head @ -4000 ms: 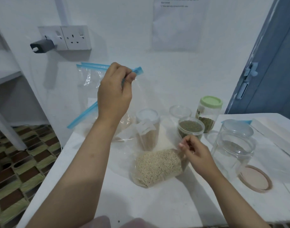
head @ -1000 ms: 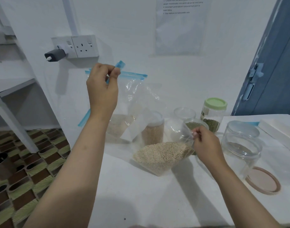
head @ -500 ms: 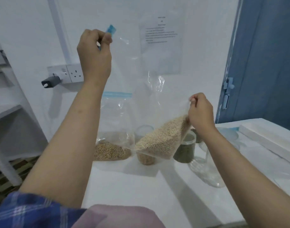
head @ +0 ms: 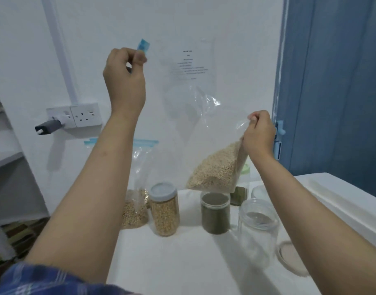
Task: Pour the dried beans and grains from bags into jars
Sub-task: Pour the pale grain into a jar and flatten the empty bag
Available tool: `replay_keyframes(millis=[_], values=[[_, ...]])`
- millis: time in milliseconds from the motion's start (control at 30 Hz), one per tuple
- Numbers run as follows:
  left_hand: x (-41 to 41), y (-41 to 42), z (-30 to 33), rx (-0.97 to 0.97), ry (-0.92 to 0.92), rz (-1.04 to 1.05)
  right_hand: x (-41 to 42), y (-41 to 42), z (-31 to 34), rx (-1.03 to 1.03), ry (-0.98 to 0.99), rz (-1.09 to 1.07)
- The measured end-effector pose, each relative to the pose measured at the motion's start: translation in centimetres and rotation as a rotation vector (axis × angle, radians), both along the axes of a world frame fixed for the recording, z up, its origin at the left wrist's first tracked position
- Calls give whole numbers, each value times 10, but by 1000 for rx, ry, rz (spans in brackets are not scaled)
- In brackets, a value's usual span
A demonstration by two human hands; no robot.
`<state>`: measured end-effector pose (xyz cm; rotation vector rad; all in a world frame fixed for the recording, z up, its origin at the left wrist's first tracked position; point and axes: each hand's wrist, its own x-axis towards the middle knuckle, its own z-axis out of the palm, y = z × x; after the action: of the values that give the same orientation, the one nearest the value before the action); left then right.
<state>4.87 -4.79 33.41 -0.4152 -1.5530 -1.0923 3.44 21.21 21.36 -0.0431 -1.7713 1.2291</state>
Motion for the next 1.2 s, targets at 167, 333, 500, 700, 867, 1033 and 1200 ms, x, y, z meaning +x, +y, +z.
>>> replay_keyframes(millis=[167,333,500,700,867,1033,1200], values=[[2,54,9,9,-20,30,-16,57,-2,-35,-39,77],[7,107,10,57,-23,71,-20,116,2,-15,-23,158],[13,158,-3,65,-70,20,-15,179,-8,-64,15,177],[21,212,-19,26,-193,-103,-4,239,-30,-7,-21,62],[20,242,-37,48,-251,-186,18,267,-48,53,-95,22],[23,266,-46,45,-280,-260,35,287,-62,20,-209,87],[23,279,-60,66,-333,-272,49,303,-76,-191,-346,313]])
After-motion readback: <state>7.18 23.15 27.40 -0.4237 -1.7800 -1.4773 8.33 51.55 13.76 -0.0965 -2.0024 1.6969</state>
